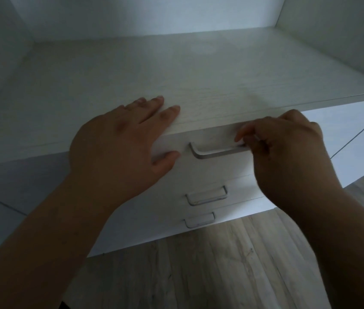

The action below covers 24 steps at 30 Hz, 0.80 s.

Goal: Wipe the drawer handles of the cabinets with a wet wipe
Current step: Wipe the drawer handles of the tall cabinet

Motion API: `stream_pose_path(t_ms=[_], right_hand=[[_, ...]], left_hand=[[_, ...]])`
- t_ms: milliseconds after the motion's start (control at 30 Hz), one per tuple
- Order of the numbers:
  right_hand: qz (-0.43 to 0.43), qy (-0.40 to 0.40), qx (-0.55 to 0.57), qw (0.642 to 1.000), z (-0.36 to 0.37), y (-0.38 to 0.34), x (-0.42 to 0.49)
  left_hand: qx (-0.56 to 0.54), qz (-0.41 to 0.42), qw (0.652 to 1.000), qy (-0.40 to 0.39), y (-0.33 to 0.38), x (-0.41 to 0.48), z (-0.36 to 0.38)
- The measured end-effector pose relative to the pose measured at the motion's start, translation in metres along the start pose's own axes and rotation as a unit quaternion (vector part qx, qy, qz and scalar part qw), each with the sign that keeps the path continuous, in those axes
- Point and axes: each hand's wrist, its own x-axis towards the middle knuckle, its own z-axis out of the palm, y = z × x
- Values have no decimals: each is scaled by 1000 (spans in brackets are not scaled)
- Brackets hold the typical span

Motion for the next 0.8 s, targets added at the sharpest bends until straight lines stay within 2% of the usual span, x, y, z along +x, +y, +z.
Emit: stream_pose_path(t_ms=[67,233,333,433,567,667,800], right_hand=[[-5,5,4,1000,5,-8,-2],[17,26,110,994,9,-2,-8],[2,41,90,995,8,10,-7],[-4,71,86,994,7,19,-7],[67,128,116,983,4,26,-9],[61,133,104,984,10,27,-15],[15,101,99,990,20,25,-18]], left_hand=[[-10,-9,1000,4,5,0,-2],[-15,-43,999,-5,14,1,-13],[-48,-49,995,-73,16,11,-22],[-78,-20,989,-121,14,35,-24],[-112,22,979,-168,11,59,-13],[-100,27,982,-159,8,56,-8],[-105,17,983,-151,6,53,-11]])
